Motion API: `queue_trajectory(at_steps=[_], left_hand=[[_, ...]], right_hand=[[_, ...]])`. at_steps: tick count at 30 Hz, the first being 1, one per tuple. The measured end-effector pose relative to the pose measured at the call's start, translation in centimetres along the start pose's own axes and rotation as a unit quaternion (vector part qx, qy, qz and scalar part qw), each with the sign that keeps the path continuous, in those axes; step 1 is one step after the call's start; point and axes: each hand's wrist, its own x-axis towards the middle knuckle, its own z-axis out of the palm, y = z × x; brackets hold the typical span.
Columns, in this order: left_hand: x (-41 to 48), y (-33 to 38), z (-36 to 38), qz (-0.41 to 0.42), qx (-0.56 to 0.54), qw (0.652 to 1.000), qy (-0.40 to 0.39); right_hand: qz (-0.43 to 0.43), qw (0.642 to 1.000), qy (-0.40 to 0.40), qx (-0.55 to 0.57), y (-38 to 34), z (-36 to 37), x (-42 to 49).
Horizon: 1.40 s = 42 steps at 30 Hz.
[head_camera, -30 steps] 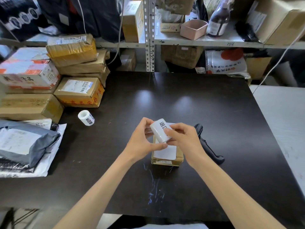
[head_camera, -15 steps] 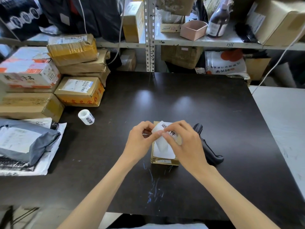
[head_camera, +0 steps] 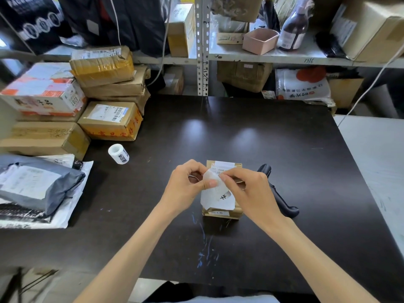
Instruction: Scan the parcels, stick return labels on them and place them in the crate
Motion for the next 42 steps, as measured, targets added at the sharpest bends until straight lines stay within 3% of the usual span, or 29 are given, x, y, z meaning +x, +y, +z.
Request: queue_trajectory(at_steps=[3,11,17,23,25,28,32,39,42], left_hand=[[-0.3,-0.1,0.0,0.016,0.010,1.000,-0.016],[-0.7,0.1,-0.1,0.017,-0.010,1.000,-0.016],[-1.0,-0.3,-0.8,0.002,-0.002,1.000,-0.017],[-1.1,-0.4,-0.7,-0.034,-0.022,0.999,0.003],[-0.8,-0.6,-0.9,-0.033,-0.009,0.999,0.021],[-0.5,-1.7,-1.8,-0.036,0.000,0.999,0.027],[0.3,-4.5,-3.2,-0.065,0.054,0.994,0.065],[2.9,-8.0,-2.9,-0.168,0.209,0.960,0.075],[3.0,-6.7,-2.3,-0.141,0.339,0.921,0.130]], right_hand=[[-0.007,1.000,0.003,0.029,-0.4,-0.1,0.0],[-0.047,0.999,-0.009,-0.021,-0.2,-0.1,0.0],[0.019,0.999,0.007,0.044,0.0,-0.2,0.3],[-0.060,0.998,-0.006,-0.011,-0.9,0.6,0.4],[-0.022,0.999,0.015,0.018,-0.9,0.9,0.8],[0.119,0.983,0.090,0.108,-0.1,0.5,2.1],[0.212,0.958,0.148,0.124,1.7,-0.2,3.1],[0.205,0.968,0.131,0.058,1.8,0.1,3.2],[0.182,0.975,0.123,0.036,1.3,0.4,3.4]])
